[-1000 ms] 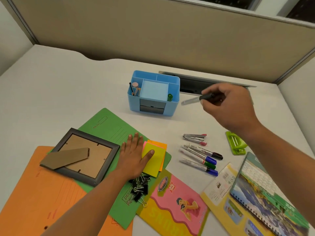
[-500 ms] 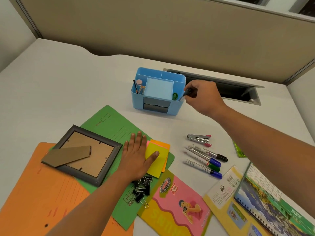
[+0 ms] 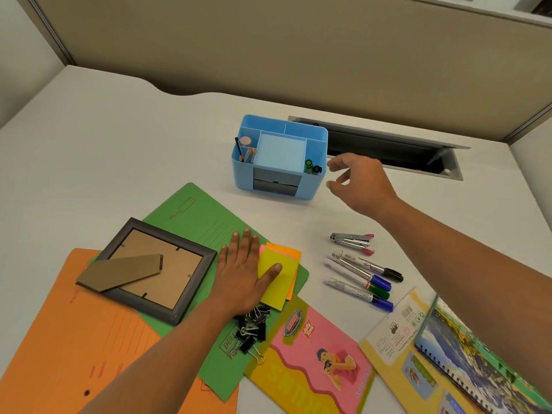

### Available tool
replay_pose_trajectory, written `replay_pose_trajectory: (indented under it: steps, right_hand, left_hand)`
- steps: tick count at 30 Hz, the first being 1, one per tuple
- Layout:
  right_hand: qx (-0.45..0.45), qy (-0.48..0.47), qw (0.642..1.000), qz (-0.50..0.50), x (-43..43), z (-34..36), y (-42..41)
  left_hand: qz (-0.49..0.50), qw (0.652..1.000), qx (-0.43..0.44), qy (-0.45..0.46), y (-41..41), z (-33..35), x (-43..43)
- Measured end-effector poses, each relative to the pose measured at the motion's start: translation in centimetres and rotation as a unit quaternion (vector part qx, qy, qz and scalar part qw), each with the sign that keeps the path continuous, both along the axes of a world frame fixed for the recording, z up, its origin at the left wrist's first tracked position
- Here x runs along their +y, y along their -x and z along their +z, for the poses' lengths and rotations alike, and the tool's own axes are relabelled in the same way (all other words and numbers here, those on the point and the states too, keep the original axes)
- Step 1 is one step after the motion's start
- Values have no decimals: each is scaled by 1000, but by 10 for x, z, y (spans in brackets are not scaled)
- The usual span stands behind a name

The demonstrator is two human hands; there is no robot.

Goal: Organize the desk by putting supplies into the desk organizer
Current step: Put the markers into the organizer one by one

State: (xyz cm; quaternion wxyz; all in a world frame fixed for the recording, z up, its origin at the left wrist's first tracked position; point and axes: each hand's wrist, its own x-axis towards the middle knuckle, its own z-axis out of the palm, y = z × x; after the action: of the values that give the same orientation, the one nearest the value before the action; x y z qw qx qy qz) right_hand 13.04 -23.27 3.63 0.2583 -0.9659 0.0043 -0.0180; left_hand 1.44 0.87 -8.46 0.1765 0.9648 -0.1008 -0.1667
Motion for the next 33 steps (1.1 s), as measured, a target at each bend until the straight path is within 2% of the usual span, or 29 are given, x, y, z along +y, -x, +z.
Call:
replay_pose_trajectory:
  steps: [6, 11, 15, 21, 28, 33]
  right_hand:
    - [25, -40, 999, -19, -18, -5, 70]
    - [80, 47, 995, 21, -39, -33, 131]
    - [119, 104, 987, 10, -54, -42, 163]
    - [159, 158, 975, -7, -62, -51, 191]
    - [159, 189, 969, -16, -58, -59, 198]
    - [101, 136, 985, -19, -46, -45, 204]
  left_hand:
    - [20, 999, -13, 33, 4, 10, -3]
    - [4, 983, -121, 136, 37, 36, -22]
    - [25, 963, -187, 195, 68, 40, -37]
    - [15, 960, -172, 219, 87, 43, -49]
    - [13, 965, -156, 212, 90, 49, -50]
    - [16, 960, -149, 236, 89, 62, -54]
